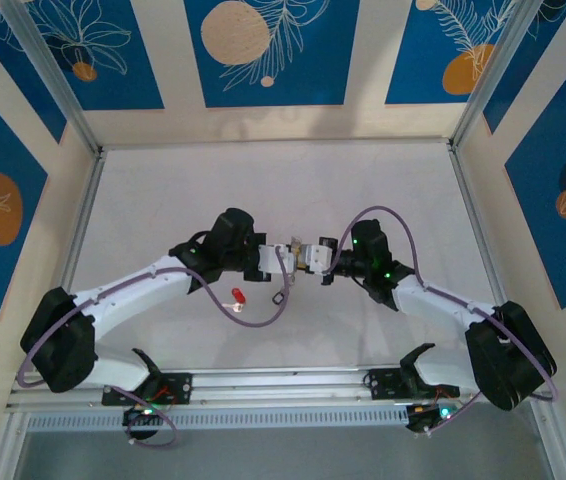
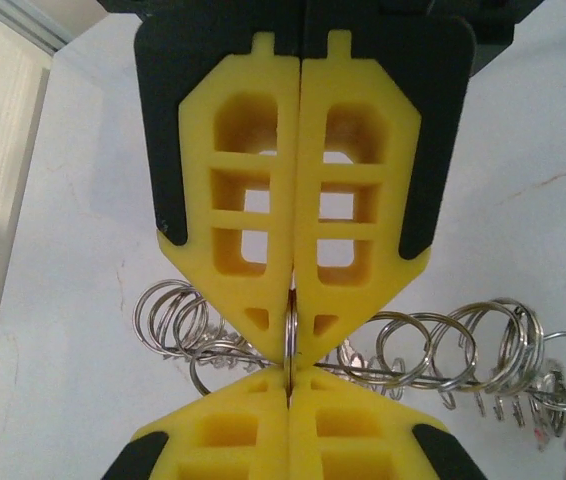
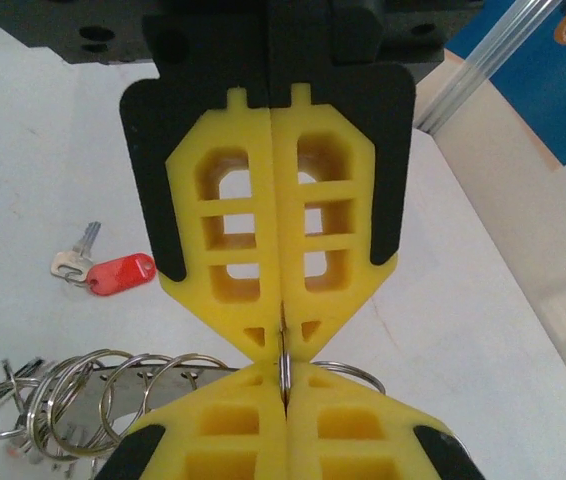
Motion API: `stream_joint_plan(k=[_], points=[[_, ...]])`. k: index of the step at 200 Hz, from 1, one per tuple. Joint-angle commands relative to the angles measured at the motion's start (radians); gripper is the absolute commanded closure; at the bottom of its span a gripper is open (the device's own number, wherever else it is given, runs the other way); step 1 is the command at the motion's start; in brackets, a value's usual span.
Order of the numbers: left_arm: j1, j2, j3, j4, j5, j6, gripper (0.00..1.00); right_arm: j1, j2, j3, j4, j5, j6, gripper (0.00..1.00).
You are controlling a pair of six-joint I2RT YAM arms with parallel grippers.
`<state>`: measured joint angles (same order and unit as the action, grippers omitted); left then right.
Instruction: Put the keys on the keyring
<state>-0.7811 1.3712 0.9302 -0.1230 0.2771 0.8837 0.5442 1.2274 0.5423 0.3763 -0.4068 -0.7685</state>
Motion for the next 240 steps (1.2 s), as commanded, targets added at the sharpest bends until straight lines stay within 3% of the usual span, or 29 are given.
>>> stream_joint_plan(k=[1,9,27,83,151,223,240], points=[[-0.008,-0.041,-0.016,0.067,0.026,0.012,0.88,0.004,0.001,0.009,0.017,-0.029,0.004,1.00],[-0.004,-0.057,-0.045,0.104,0.041,0.011,0.82,-0.003,-0.006,-0.004,0.044,-0.056,0.019,1.00],[0.005,-0.091,-0.098,0.161,0.084,0.007,0.80,-0.026,-0.028,-0.046,0.141,-0.123,0.074,1.00],[0.034,-0.123,-0.135,0.251,0.195,-0.058,0.79,-0.096,-0.075,-0.119,0.341,-0.286,0.232,1.00],[0.038,-0.109,-0.149,0.324,0.272,-0.118,0.79,-0.098,-0.045,-0.117,0.428,-0.342,0.292,1.00],[0.037,-0.091,-0.157,0.365,0.306,-0.140,0.89,-0.073,-0.021,-0.093,0.377,-0.328,0.251,1.00],[0.037,-0.080,-0.157,0.372,0.312,-0.146,1.00,-0.063,-0.015,-0.089,0.371,-0.316,0.244,1.00]])
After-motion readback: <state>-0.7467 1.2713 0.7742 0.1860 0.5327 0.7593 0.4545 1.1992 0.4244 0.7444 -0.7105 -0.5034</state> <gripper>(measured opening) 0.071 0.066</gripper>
